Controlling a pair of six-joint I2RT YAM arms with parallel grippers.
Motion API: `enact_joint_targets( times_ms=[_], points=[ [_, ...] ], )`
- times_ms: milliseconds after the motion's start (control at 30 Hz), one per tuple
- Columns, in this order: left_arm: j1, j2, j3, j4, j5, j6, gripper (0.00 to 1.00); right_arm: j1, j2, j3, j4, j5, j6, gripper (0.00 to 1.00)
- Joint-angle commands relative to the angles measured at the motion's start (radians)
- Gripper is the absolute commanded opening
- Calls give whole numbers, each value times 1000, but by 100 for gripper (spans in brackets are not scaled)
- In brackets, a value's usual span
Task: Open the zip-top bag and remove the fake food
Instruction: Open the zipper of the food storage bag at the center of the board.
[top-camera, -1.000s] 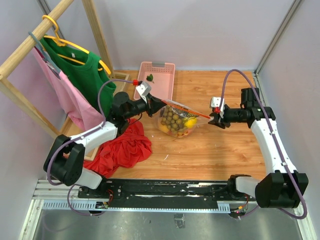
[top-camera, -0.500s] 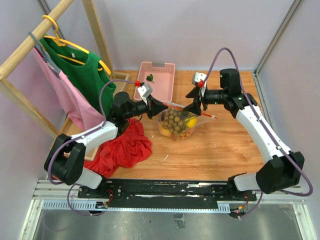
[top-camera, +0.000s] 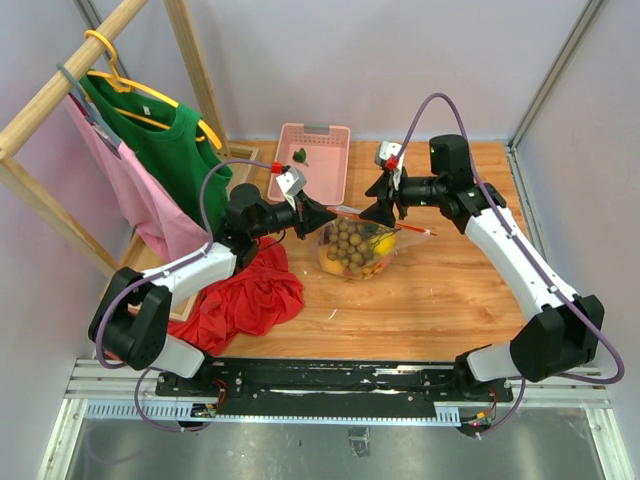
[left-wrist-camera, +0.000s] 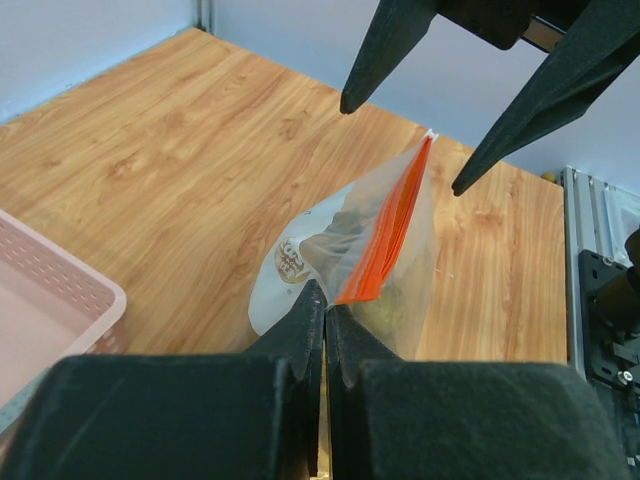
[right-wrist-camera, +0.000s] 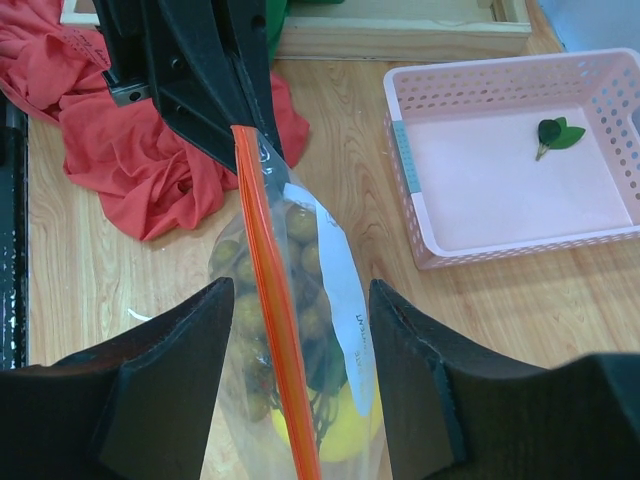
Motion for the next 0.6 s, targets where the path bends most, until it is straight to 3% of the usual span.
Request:
enact_joint_targets(
  times_ms=[0, 567],
  points=[
    [-5, 10, 38, 19, 18, -8, 0, 21, -14, -11, 4, 31, 6, 57],
    [-7, 20, 37, 28, 21, -13, 0, 48, 34, 11, -32, 99, -26, 50]
  ],
)
